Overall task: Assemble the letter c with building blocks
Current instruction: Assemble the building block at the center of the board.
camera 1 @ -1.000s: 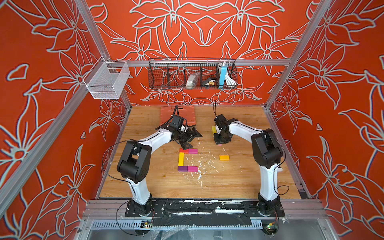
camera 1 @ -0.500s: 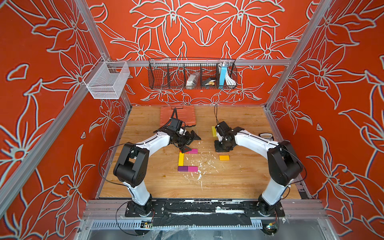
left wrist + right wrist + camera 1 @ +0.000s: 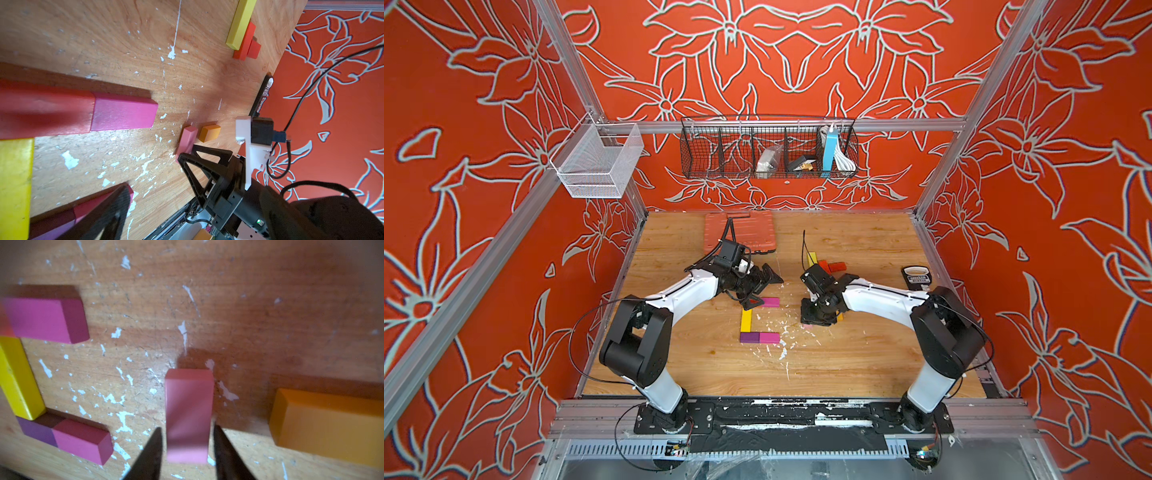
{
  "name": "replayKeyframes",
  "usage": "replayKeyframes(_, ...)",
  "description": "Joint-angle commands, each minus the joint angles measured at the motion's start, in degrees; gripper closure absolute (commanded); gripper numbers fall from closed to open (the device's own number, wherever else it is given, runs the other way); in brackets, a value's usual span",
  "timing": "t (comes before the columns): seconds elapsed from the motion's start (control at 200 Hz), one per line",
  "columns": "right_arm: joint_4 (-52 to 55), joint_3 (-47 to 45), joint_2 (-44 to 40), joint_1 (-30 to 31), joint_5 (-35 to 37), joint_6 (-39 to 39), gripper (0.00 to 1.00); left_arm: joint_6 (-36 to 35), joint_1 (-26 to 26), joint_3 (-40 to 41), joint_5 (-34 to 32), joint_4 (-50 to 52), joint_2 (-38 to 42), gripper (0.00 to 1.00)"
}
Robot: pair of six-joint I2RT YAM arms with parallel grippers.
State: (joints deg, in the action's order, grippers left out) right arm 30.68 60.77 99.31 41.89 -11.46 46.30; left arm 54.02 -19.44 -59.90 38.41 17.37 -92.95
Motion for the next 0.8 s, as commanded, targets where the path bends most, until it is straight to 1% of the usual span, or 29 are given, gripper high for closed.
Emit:
replayKeyframes(0.0, 0.35, -0.44, 0.47, 1.0, 1.36, 1.77, 0.39, 0.02, 0.37, 0.48, -0.23, -0.48, 1.33, 0.02)
replayKeyframes(0.05, 0.36, -0.48, 0.31, 1.35, 1.21, 2.26, 0.37, 0.1, 0.37, 0.48, -0.1, -0.58, 1.25, 0.02)
replayKeyframes(0.125, -0.28, -0.4, 0.49, 2.0, 0.78, 2.87, 0.35, 0.12, 0.37, 0.33, -0.01, -0.67, 1.11, 0.02)
replayKeyframes(0.28, -2.14, 1.33, 2.22, 3.4, -1.48, 4.03, 0.35, 0.03, 0.35, -0.09, 0.08, -0.36, 0.95, 0.02)
replayKeyframes(0.365, -5.43, 2.05, 2.64, 4.06, -3.91, 4.02, 0.36, -0.05, 0.37, -0.3, 0.09, -0.02, 1.19, 0.02)
replayKeyframes(0.43, -8.25, 2.24, 2.07, 4.04, -6.01, 3.42, 0.36, -0.23, 0.37, -0.56, -0.05, 0.38, 1.42, 0.01)
replayKeyframes(0.485, -8.83, 2.32, 1.0, 4.03, -6.3, 2.51, 0.36, -0.32, 0.46, -0.74, -0.09, 0.63, 1.55, 0.02)
replayKeyframes(0.54, -8.06, 2.42, -0.54, 4.02, -5.43, 0.82, 0.35, -0.4, 0.51, -0.96, -0.01, 0.87, 1.75, 0.02)
replayKeyframes(0.63, -3.72, 2.86, -3.19, 4.08, -2.13, -2.45, 0.34, -0.32, 0.76, -1.17, 0.04, 1.08, 2.15, 0.02)
replayKeyframes(0.676, -1.77, 2.85, -4.5, 4.07, 0.12, -4.54, 0.31, -0.45, 1.02, -1.35, 0.16, 1.33, 2.37, 0.02)
replayKeyframes(0.721, 0.27, 3.12, -5.27, 3.97, 2.8, -7.01, 0.26, -0.54, 1.36, -1.45, 0.08, 1.51, 2.63, 0.02)
replayKeyframes(0.796, 4.56, 4.97, -5.2, 3.97, 6.72, -12.28, 0.2, -0.58, 2.25, -1.62, 0.26, 1.78, 2.95, 0.02)
